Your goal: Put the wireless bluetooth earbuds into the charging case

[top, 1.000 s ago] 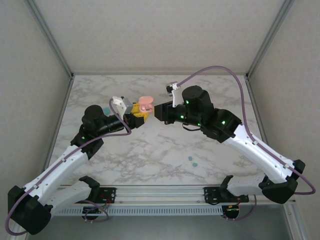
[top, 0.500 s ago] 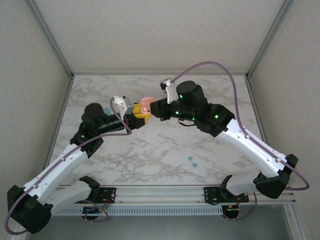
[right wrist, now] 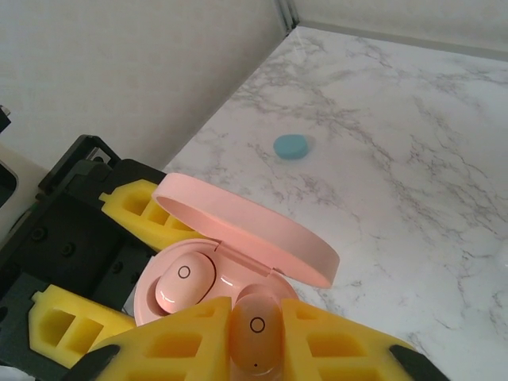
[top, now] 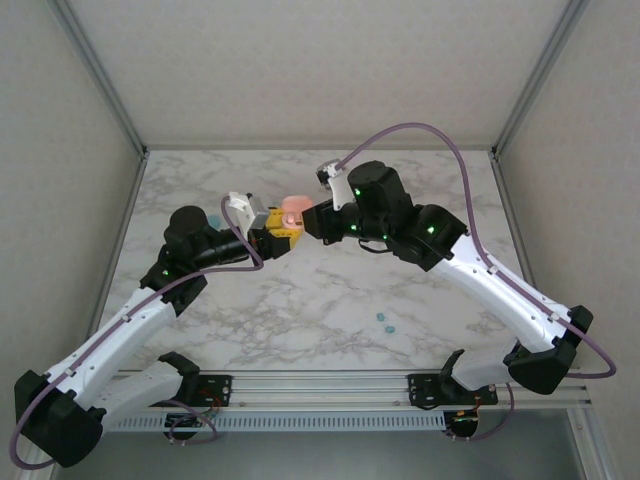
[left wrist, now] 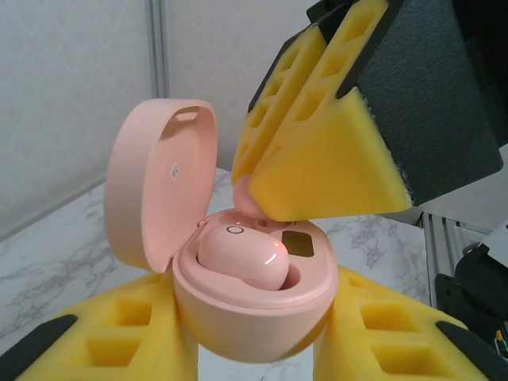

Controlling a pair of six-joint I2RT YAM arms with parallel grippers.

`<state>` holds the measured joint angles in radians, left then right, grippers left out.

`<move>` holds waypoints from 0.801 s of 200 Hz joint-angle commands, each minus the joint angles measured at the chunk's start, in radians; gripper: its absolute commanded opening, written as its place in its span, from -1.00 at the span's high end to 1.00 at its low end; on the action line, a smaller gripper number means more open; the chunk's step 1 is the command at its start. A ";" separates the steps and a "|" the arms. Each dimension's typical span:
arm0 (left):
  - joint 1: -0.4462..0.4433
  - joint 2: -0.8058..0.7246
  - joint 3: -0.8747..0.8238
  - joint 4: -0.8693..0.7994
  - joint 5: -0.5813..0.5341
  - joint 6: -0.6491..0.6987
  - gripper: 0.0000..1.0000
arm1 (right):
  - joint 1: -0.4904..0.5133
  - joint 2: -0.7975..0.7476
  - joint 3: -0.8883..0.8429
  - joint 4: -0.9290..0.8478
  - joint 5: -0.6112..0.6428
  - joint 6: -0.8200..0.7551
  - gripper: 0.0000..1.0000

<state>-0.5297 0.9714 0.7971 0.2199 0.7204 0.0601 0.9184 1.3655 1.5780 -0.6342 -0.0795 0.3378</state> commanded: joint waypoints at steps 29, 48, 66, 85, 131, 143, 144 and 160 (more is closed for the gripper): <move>-0.010 -0.006 0.037 0.030 -0.007 0.009 0.69 | -0.007 0.028 0.051 -0.046 -0.038 -0.018 0.46; -0.010 -0.006 0.037 0.030 -0.009 0.007 0.69 | -0.007 0.033 0.054 -0.048 -0.039 -0.017 0.44; -0.010 -0.010 0.037 0.031 -0.013 0.007 0.69 | -0.007 0.033 0.059 -0.056 -0.032 -0.017 0.41; -0.010 -0.011 0.037 0.029 -0.017 0.008 0.69 | -0.007 0.024 0.066 -0.057 -0.031 -0.014 0.40; -0.009 -0.017 0.028 0.007 -0.042 0.038 0.69 | -0.060 -0.068 0.040 -0.015 -0.022 0.103 0.14; -0.010 -0.013 0.030 -0.001 -0.042 0.048 0.69 | -0.104 -0.072 0.033 -0.006 -0.049 0.176 0.13; -0.010 -0.014 0.030 -0.001 -0.042 0.049 0.69 | -0.109 -0.071 0.034 -0.006 -0.051 0.182 0.13; -0.010 -0.009 0.034 -0.013 -0.037 0.064 0.69 | -0.164 -0.044 0.051 -0.018 -0.089 0.274 0.05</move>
<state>-0.5308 0.9707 0.7975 0.2173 0.6899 0.0864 0.8253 1.3220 1.6138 -0.6685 -0.1184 0.4545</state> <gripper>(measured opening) 0.347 0.443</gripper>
